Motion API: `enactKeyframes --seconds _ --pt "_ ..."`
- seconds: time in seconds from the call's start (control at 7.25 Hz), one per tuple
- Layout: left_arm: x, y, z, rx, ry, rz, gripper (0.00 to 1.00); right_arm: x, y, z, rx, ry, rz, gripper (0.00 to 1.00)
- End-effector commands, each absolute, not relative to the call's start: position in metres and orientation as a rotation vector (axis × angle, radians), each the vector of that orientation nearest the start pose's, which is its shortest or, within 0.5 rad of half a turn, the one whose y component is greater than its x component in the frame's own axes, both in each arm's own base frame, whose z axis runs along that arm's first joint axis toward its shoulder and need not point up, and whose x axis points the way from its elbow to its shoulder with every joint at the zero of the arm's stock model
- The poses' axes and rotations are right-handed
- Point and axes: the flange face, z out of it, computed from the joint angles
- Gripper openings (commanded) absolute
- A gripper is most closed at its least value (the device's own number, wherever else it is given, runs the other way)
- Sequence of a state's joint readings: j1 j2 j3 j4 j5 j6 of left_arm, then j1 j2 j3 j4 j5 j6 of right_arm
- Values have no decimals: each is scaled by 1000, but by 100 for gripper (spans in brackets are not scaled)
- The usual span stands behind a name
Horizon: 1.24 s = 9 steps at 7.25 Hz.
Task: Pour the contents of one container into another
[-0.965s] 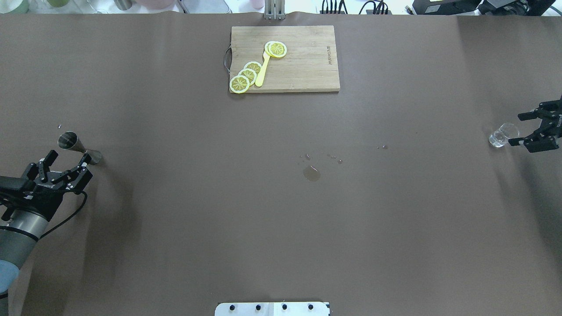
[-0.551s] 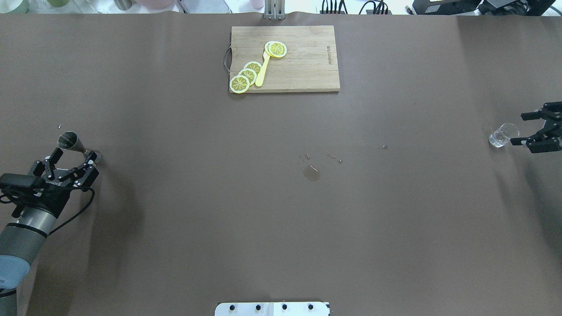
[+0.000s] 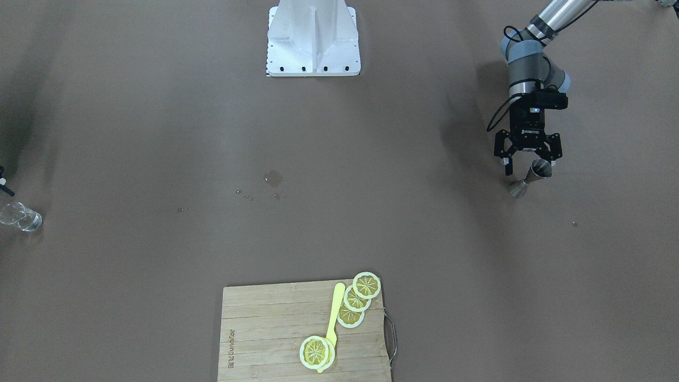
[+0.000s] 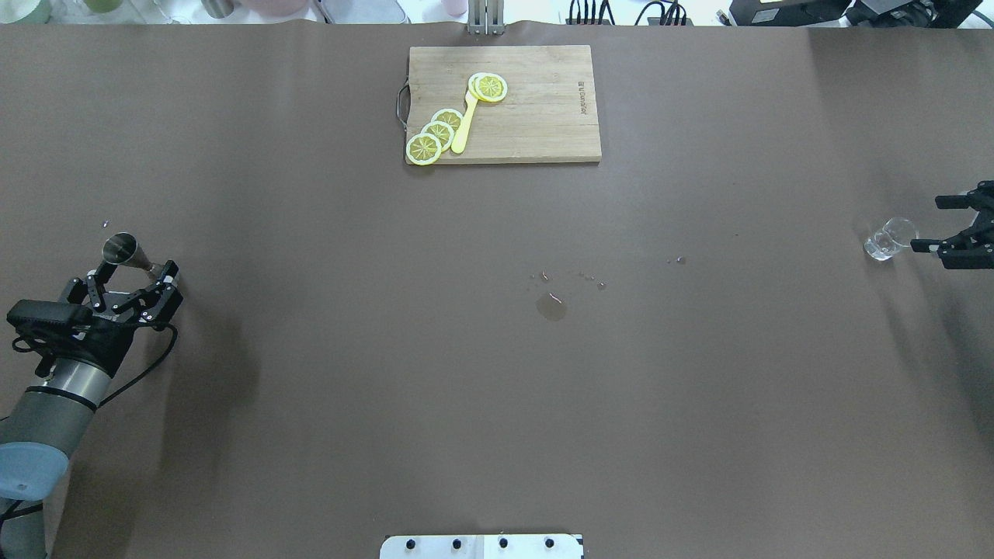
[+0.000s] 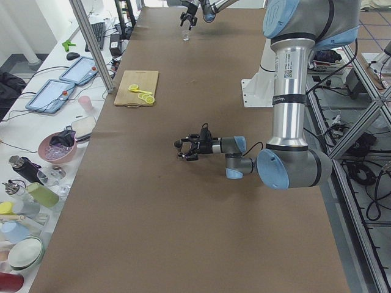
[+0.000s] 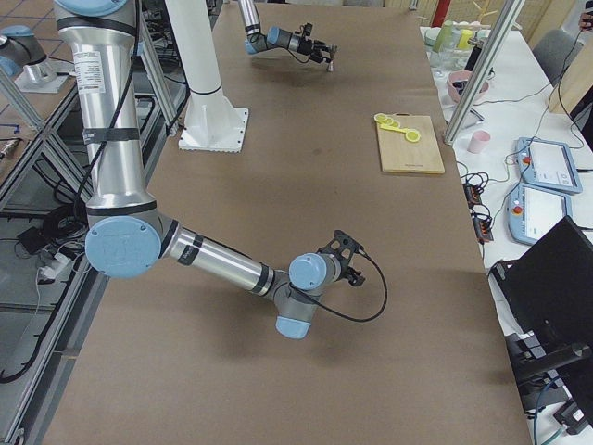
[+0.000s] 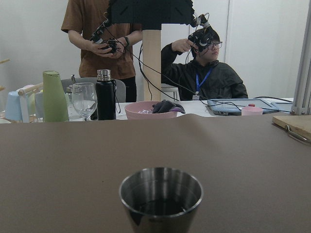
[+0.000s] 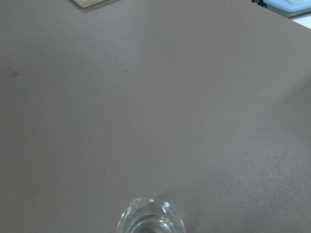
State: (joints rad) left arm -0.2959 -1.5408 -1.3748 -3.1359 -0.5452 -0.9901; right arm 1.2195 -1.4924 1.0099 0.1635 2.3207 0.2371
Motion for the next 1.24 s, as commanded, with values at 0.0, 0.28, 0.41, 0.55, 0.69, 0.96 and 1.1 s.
enactKeyframes --seconds 0.0,0.28,0.41,0.55,0.69,0.96,1.1 --pt "368 -347 594 1280 708 -461 97 -116 -474 694 955 -980 -548 100" --pt "377 -355 593 1277 718 -487 97 -130 -471 693 939 -1002 -554 100" --pt "373 -354 597 1276 713 -486 97 -136 -470 693 938 -1003 -569 100" --pt "371 -353 599 1276 708 -484 97 -145 -469 692 936 -1005 -579 100" --pt "370 -353 597 1276 713 -488 97 -148 -468 692 935 -1008 -589 100" --pt "370 -352 596 1271 726 -502 97 -150 -466 695 967 -977 -657 100" --pt "371 -352 596 1269 733 -506 96 -151 -466 696 970 -974 -668 100"
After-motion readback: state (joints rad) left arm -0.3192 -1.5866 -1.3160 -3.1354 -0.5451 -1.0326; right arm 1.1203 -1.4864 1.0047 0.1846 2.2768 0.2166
